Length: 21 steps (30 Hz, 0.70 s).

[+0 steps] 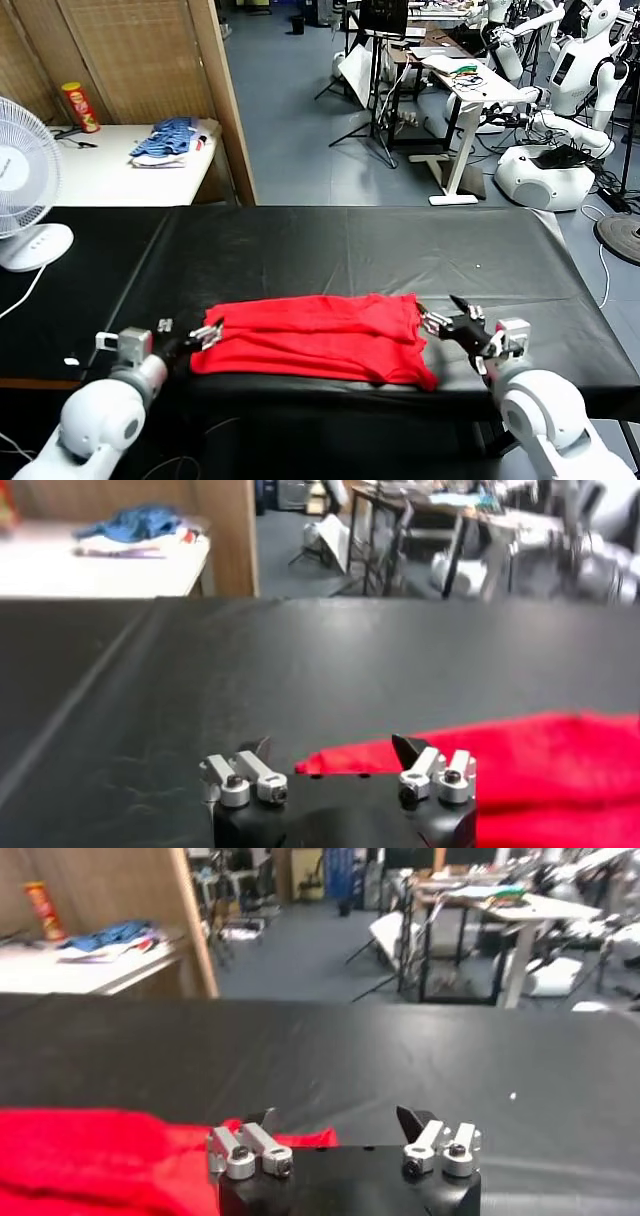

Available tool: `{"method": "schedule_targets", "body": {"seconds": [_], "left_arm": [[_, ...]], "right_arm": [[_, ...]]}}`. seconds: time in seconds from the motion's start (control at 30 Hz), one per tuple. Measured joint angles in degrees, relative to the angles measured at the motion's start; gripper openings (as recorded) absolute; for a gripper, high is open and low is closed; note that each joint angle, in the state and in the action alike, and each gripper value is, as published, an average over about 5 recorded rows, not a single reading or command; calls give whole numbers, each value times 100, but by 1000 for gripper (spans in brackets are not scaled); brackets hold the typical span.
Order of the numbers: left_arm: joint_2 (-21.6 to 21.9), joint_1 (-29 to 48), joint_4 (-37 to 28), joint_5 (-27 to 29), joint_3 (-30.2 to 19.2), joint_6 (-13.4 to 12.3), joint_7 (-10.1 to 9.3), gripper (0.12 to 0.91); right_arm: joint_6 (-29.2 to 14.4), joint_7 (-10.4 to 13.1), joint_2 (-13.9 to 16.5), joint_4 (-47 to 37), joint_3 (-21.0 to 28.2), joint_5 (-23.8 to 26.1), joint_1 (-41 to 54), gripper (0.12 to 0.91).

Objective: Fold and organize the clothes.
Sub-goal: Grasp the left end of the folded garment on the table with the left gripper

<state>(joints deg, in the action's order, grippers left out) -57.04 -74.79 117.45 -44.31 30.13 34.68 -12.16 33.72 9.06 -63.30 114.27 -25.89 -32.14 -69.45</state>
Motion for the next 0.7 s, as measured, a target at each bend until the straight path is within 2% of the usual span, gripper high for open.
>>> {"method": "schedule_targets", "body": {"seconds": [0.13, 0.37, 0.43, 0.53, 0.63, 0.7], "left_arm": [[-175, 249, -254, -136, -135, -12, -37, 798], [-277, 448, -710, -209, -238, -28, 11, 798], [-287, 485, -825, -209, -247, -40, 39, 796], [-312, 501, -959, -216, -262, -34, 44, 764], [-329, 478, -1008, -248, -274, -31, 65, 644], [-335, 469, -1010, -243, -289, -38, 96, 527]], "right_arm": [[4, 28, -251, -380, 170, 76, 188, 798], [0, -18, -564, -856, 349, 233, 418, 780], [-8, -40, -626, -947, 364, 277, 440, 733], [-36, -72, -710, -1050, 375, 359, 455, 604], [-80, -109, -771, -1112, 395, 461, 451, 443], [-122, -122, -803, -1137, 420, 514, 442, 327]]}}
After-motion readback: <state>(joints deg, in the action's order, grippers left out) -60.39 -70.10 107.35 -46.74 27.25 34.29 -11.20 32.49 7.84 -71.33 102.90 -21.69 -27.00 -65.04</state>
